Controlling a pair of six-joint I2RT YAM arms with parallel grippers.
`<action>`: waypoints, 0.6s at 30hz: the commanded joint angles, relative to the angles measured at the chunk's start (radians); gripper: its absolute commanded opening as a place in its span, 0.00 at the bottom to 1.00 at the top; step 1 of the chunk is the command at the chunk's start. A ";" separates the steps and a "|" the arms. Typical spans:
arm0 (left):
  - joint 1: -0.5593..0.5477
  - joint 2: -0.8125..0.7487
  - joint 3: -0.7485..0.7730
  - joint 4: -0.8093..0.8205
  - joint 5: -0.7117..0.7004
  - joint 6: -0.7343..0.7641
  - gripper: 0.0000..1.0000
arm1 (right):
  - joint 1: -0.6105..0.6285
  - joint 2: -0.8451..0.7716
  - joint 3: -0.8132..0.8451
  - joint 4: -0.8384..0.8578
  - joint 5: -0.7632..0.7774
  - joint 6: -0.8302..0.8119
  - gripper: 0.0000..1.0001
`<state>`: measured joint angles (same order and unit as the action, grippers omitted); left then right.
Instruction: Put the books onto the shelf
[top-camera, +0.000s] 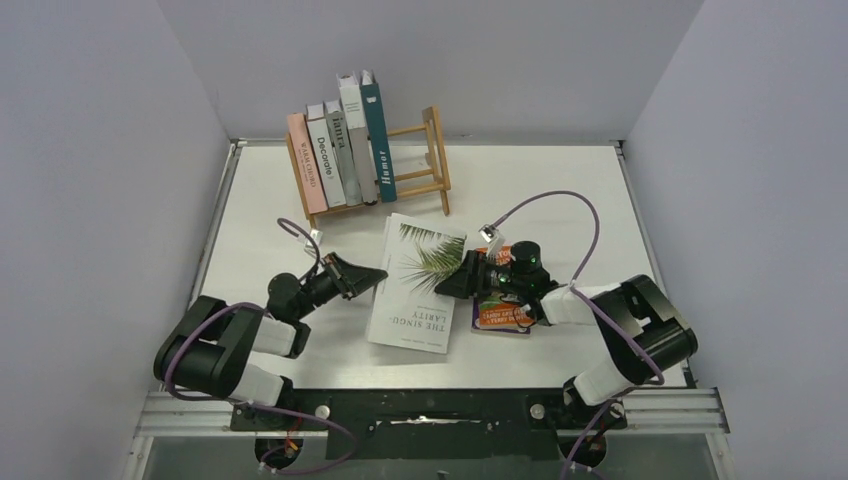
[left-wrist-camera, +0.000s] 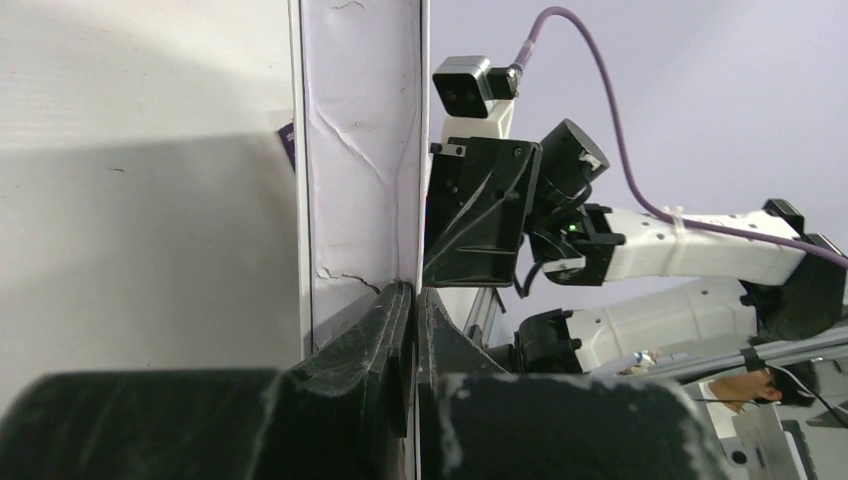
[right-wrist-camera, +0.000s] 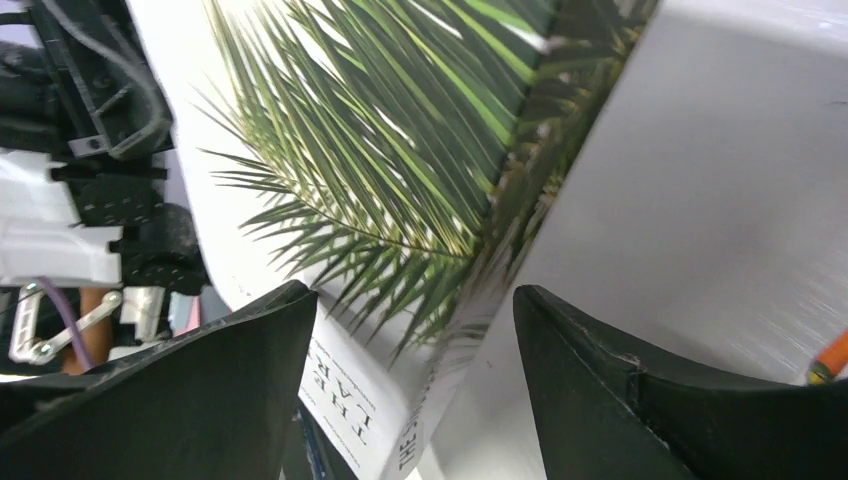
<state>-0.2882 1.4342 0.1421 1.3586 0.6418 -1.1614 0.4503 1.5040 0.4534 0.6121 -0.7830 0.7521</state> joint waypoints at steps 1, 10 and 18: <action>0.007 0.068 -0.001 0.347 0.067 -0.098 0.00 | -0.015 0.078 -0.040 0.333 -0.097 0.057 0.74; 0.004 0.139 0.033 0.430 0.105 -0.150 0.00 | -0.016 0.354 -0.092 1.116 -0.249 0.422 0.71; 0.003 0.134 0.068 0.410 0.114 -0.167 0.00 | 0.017 0.349 -0.062 1.130 -0.257 0.431 0.54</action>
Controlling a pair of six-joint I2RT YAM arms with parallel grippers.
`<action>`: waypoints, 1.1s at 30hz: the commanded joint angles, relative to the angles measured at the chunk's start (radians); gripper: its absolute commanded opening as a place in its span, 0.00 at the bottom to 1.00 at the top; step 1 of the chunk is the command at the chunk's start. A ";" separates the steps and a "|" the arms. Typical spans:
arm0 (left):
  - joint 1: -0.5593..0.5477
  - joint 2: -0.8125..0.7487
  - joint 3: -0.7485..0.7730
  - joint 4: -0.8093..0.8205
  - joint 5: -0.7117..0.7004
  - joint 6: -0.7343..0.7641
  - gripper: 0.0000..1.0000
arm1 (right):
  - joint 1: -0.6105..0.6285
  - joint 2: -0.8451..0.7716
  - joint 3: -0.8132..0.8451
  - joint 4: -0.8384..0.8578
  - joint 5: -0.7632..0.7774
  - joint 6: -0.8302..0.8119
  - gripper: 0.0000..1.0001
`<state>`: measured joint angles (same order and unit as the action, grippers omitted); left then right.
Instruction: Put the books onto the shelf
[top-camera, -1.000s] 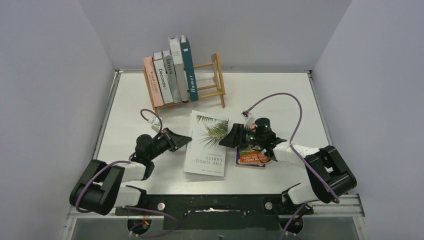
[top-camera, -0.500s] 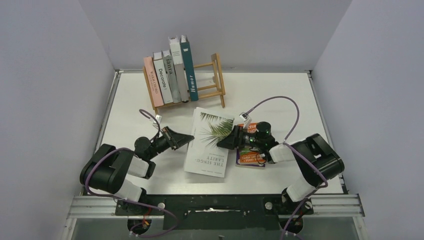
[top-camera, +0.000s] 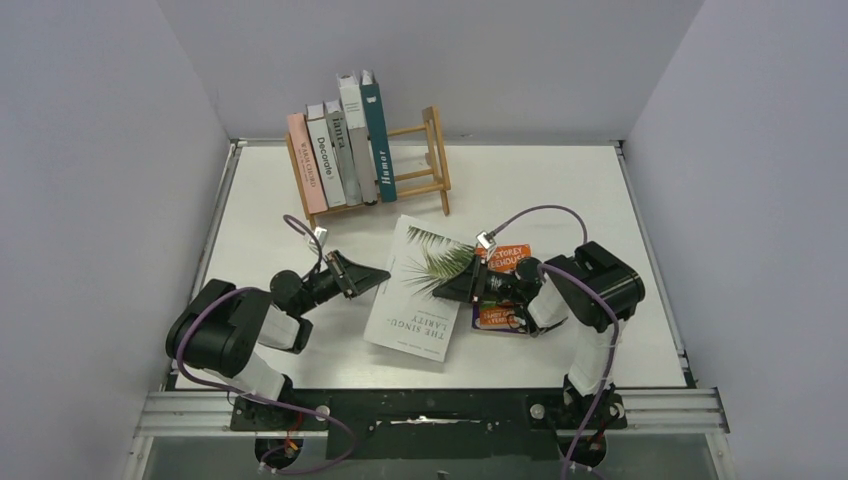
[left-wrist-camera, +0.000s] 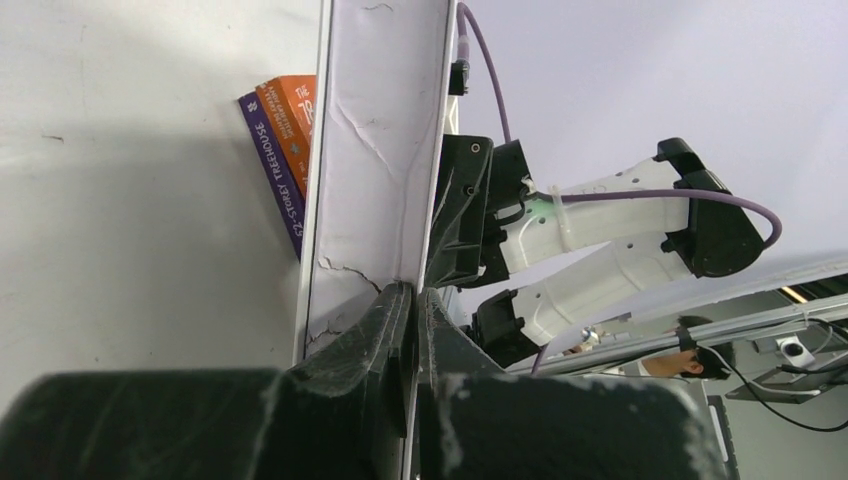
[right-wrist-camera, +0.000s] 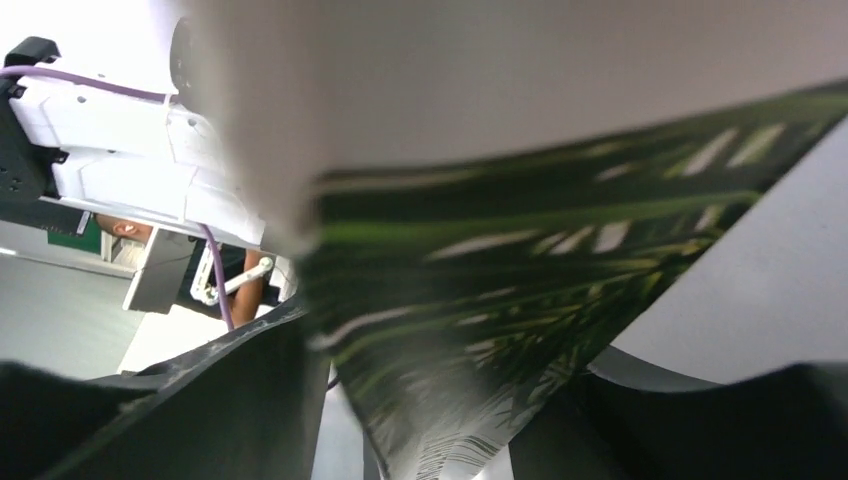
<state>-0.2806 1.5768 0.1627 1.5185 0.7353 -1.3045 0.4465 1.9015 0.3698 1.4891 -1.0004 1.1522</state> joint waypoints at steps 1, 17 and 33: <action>-0.004 -0.011 0.052 0.241 0.021 -0.024 0.00 | 0.021 -0.057 0.021 0.254 -0.040 0.034 0.51; 0.005 -0.441 0.254 -0.811 -0.165 0.397 0.61 | 0.001 -0.348 0.050 0.028 -0.023 -0.010 0.07; 0.035 -0.748 0.565 -1.582 -0.674 0.603 0.72 | -0.041 -0.647 0.643 -1.313 0.345 -0.730 0.01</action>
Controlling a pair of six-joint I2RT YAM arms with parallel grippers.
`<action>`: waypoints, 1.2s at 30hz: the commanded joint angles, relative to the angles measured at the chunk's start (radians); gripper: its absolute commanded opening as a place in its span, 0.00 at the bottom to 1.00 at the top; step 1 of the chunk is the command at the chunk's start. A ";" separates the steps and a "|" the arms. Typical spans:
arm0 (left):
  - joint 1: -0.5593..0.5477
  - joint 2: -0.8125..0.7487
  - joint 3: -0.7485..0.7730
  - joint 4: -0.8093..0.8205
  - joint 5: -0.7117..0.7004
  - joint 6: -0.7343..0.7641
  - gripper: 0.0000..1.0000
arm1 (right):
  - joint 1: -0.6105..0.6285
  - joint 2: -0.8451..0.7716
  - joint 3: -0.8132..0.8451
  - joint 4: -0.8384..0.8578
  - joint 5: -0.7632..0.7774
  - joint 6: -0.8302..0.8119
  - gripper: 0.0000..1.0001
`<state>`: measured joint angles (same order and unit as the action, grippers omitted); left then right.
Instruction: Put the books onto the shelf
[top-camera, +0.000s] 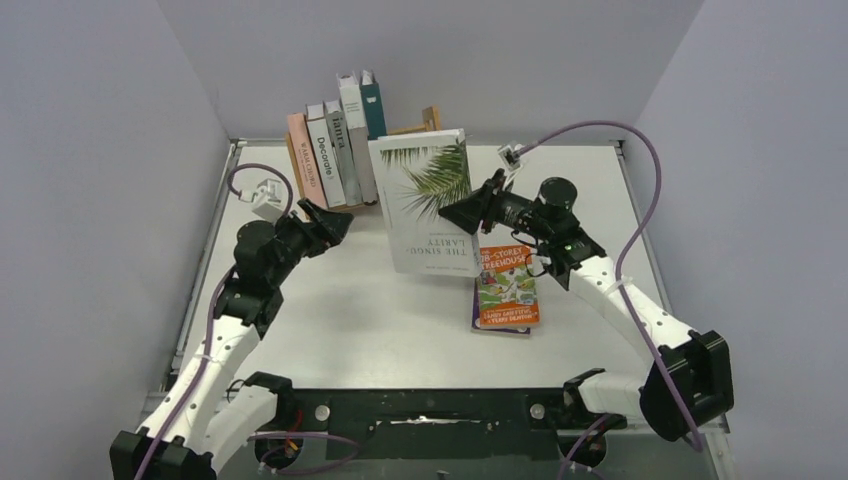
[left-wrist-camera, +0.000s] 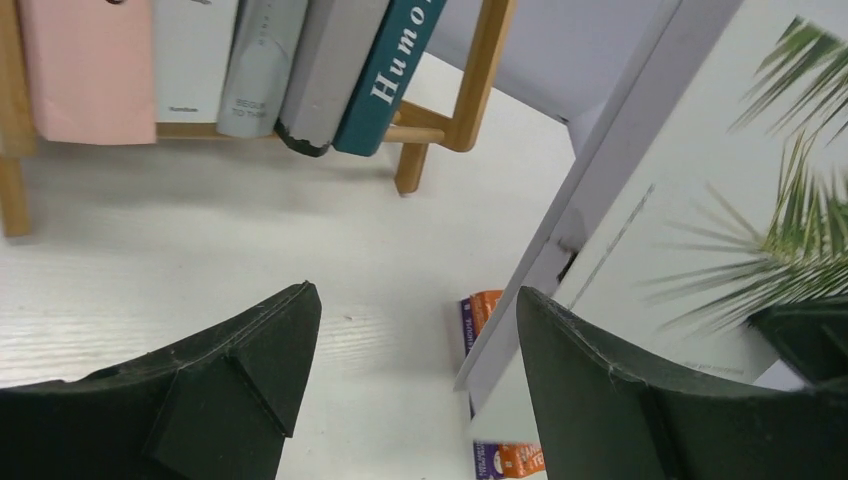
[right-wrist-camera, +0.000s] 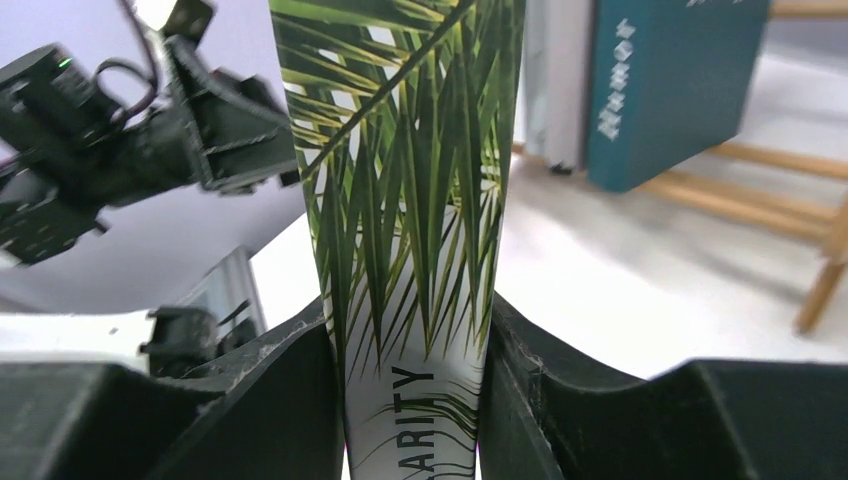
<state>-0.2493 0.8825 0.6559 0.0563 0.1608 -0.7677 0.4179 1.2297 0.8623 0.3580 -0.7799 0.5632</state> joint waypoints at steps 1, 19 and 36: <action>0.004 -0.059 0.075 -0.126 -0.099 0.069 0.72 | -0.014 0.044 0.185 -0.193 0.146 -0.146 0.01; 0.001 -0.109 -0.034 -0.017 0.000 0.015 0.72 | 0.067 0.373 0.671 -0.254 0.611 -0.277 0.01; 0.002 -0.150 -0.078 -0.005 -0.002 0.016 0.72 | 0.191 0.644 0.861 -0.205 0.852 -0.381 0.01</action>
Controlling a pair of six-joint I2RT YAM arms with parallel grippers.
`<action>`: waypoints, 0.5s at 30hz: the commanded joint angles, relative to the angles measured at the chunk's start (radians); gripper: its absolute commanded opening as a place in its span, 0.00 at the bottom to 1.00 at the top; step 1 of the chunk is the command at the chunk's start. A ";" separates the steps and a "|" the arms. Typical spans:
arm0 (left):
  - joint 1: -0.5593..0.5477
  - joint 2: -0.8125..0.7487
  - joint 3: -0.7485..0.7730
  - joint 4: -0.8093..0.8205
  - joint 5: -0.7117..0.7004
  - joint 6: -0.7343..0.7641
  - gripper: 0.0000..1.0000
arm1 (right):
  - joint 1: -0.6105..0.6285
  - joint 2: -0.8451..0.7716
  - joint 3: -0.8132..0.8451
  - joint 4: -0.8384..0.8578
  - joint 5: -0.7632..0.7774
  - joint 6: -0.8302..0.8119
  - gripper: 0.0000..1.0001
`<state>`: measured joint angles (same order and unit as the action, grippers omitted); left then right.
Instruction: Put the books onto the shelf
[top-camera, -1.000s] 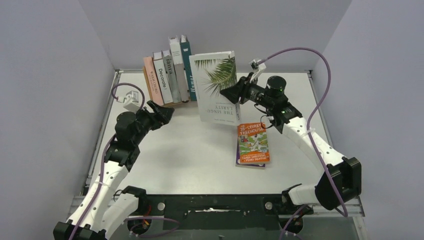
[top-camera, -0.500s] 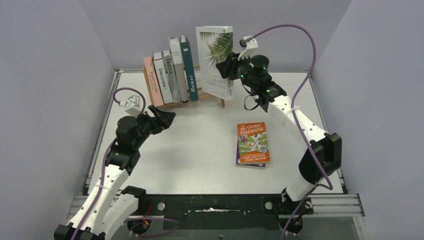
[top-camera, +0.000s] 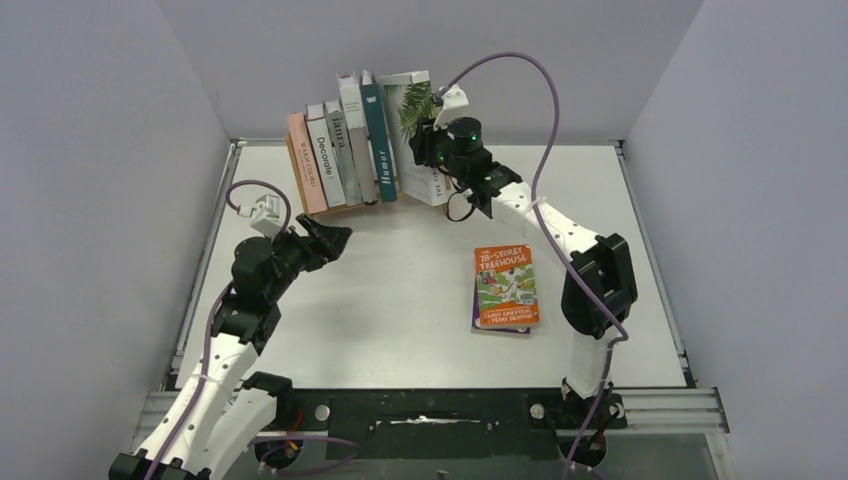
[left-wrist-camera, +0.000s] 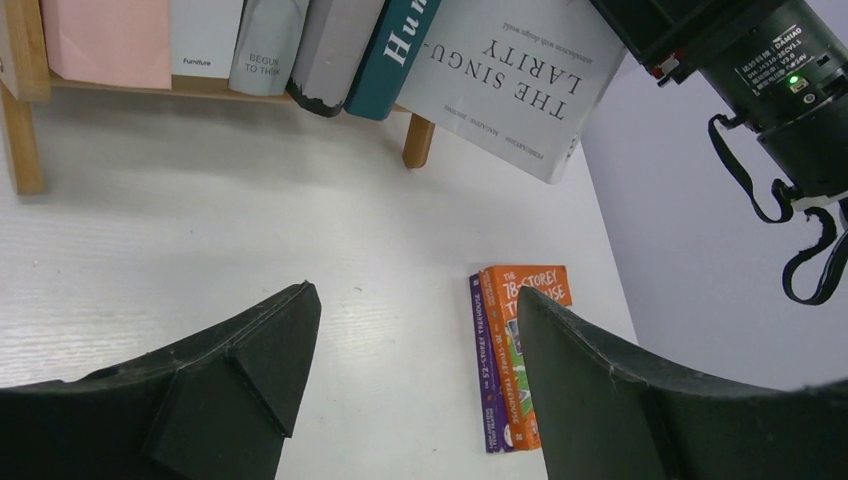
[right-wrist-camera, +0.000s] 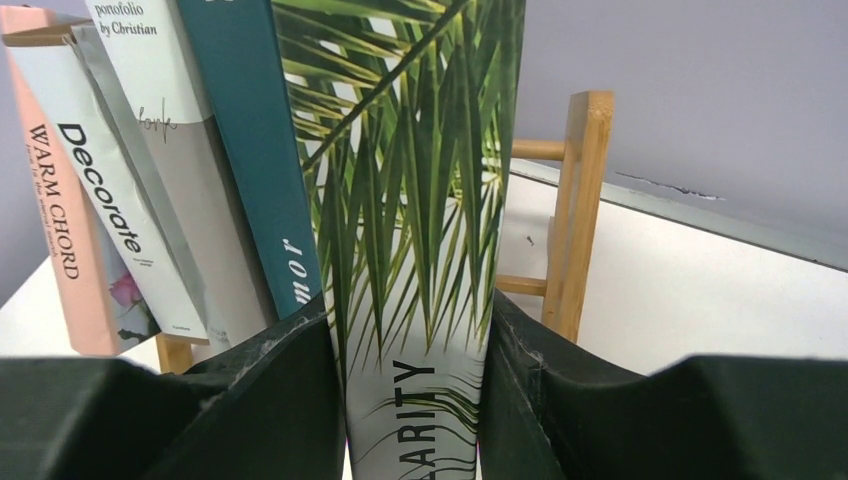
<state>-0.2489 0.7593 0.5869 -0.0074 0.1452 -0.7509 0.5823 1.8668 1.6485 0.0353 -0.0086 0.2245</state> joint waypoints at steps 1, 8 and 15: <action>0.002 -0.030 -0.013 0.060 0.013 -0.001 0.72 | 0.031 0.019 0.076 0.133 0.089 -0.044 0.01; 0.002 -0.041 -0.027 0.058 0.009 -0.002 0.72 | 0.050 0.111 0.103 0.206 0.116 -0.039 0.01; 0.004 -0.050 -0.036 0.050 0.004 0.000 0.72 | 0.083 0.181 0.143 0.263 0.143 -0.049 0.03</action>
<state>-0.2489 0.7280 0.5518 -0.0040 0.1455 -0.7525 0.6323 2.0430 1.7229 0.1795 0.1097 0.1902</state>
